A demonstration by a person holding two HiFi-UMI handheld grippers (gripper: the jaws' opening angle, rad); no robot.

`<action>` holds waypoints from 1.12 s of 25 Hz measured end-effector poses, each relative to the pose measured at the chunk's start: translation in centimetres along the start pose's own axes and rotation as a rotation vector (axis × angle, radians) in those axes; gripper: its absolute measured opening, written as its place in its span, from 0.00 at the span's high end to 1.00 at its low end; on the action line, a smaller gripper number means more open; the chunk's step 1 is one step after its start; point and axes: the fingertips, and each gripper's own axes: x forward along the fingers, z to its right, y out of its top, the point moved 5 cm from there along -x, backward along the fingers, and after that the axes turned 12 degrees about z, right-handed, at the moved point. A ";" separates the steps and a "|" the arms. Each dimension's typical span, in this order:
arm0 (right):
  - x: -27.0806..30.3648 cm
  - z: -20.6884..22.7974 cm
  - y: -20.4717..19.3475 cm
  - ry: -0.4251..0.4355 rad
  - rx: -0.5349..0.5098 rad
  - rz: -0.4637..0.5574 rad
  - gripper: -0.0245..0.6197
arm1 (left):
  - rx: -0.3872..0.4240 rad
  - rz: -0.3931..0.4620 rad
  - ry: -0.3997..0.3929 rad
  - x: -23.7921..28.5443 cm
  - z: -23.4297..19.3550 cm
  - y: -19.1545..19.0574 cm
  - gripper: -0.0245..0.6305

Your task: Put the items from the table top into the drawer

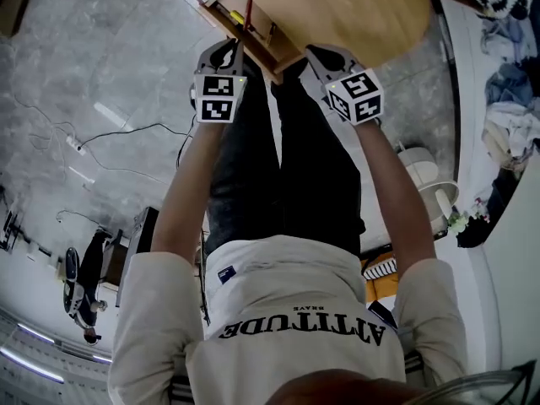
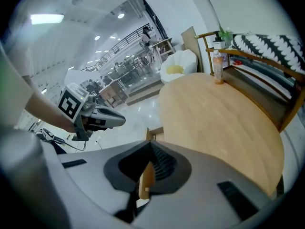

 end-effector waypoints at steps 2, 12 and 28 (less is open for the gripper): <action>-3.0 -1.0 2.0 -0.008 -0.024 0.014 0.93 | 0.014 0.025 0.000 -2.2 1.2 2.6 0.91; -14.2 -5.9 7.8 -0.048 -0.076 0.052 0.93 | 0.044 0.085 0.037 -13.6 5.6 9.6 0.93; -23.0 -12.4 14.9 -0.020 -0.125 0.201 0.93 | 0.010 0.263 0.038 -28.8 8.9 15.7 0.93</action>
